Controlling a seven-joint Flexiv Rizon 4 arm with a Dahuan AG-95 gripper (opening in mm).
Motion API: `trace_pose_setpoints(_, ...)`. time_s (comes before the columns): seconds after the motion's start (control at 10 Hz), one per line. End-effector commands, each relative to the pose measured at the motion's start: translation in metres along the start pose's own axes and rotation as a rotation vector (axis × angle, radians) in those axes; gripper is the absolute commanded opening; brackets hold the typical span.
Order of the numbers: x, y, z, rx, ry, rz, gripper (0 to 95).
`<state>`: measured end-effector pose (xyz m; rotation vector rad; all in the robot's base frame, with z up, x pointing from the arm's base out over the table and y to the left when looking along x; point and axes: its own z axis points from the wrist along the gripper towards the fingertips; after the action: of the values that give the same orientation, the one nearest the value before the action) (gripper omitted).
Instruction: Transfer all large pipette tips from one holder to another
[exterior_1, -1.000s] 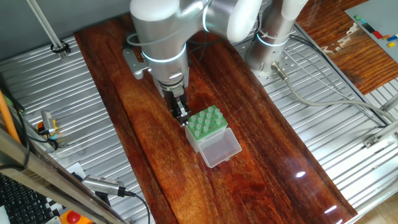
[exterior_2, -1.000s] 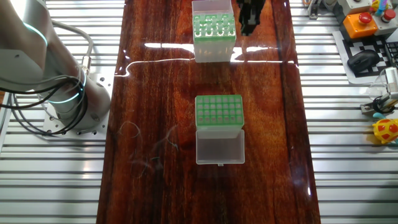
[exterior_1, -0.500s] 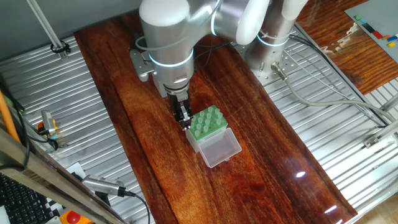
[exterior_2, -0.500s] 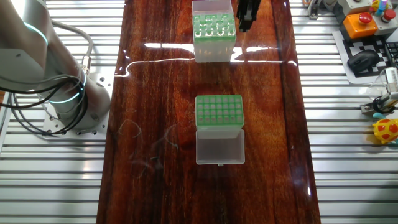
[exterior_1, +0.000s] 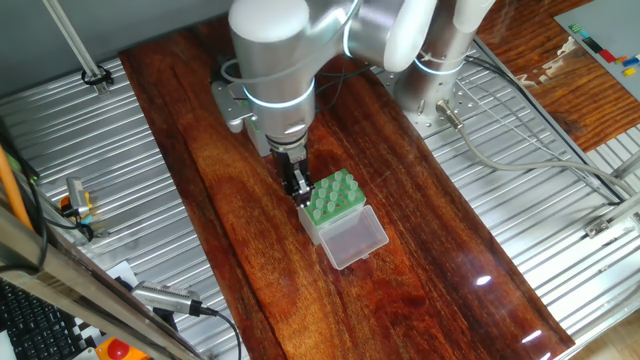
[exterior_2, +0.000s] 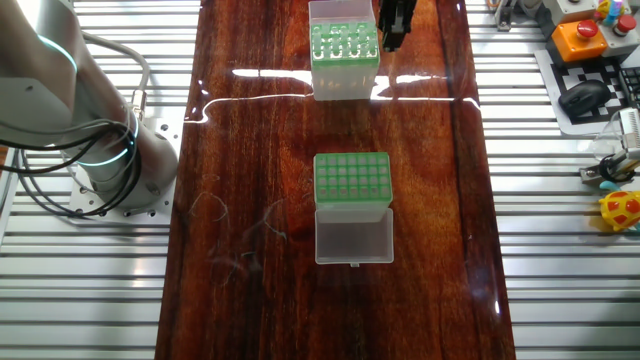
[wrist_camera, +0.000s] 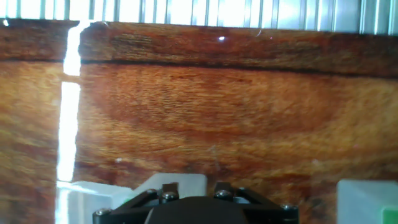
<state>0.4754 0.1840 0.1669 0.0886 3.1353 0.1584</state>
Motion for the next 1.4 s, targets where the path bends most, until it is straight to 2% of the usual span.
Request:
trace_pose_setpoints(0.1,0.006,-0.002,0.001,-0.002,-0.012,-0.007,38.0)
trace_pose_setpoints(0.7,0.015,0.005,0.012,0.006,-0.025,-0.015,38.0)
trace_pose_setpoints(0.8,0.016,0.006,0.014,0.011,-0.024,-0.016,19.0)
trace_pose_setpoints(1.4,0.02,0.006,0.016,0.027,-0.022,-0.039,19.0)
